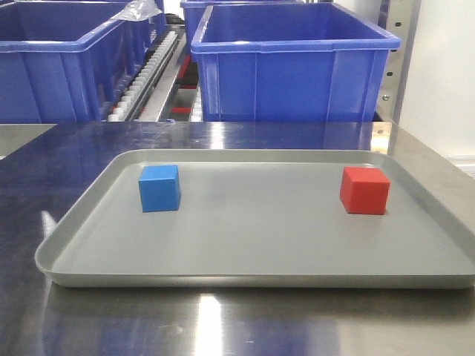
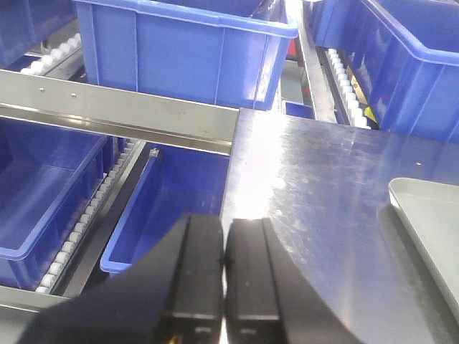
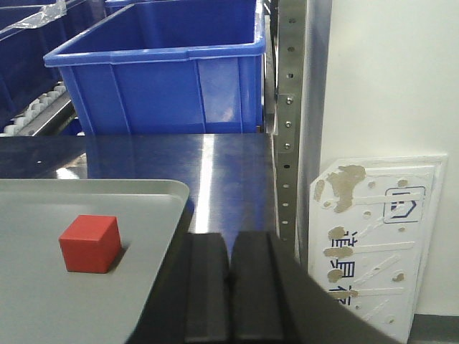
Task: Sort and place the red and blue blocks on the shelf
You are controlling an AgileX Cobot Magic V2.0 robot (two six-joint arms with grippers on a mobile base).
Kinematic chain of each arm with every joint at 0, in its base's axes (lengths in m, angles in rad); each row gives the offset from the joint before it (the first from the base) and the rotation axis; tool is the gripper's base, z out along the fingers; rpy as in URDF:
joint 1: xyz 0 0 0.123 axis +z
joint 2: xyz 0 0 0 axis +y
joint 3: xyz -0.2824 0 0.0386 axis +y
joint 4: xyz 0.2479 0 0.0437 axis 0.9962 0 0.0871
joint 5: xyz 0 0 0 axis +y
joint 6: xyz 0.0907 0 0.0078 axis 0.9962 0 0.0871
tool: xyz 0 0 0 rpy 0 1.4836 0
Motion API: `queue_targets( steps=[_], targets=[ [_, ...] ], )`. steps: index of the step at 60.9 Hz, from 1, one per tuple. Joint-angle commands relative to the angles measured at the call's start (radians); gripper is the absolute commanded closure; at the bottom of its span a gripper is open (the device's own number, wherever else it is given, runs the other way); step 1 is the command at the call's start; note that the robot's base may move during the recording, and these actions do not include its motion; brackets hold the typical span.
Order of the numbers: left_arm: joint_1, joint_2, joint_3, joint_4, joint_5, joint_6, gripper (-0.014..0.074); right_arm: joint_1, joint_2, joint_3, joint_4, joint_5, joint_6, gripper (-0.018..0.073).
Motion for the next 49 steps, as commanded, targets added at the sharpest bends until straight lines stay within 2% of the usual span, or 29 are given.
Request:
queue_targets(
  steps=[1, 49],
  targets=[
    [0.0, -0.014, 0.023, -0.007, -0.087, -0.001, 0.0454, -0.003, -0.021, -0.024, -0.012, -0.086, -0.008, 0.051],
    [0.0, -0.014, 0.023, -0.007, -0.087, -0.001, 0.0454, -0.003, -0.021, -0.024, -0.012, -0.086, -0.008, 0.051]
  ],
)
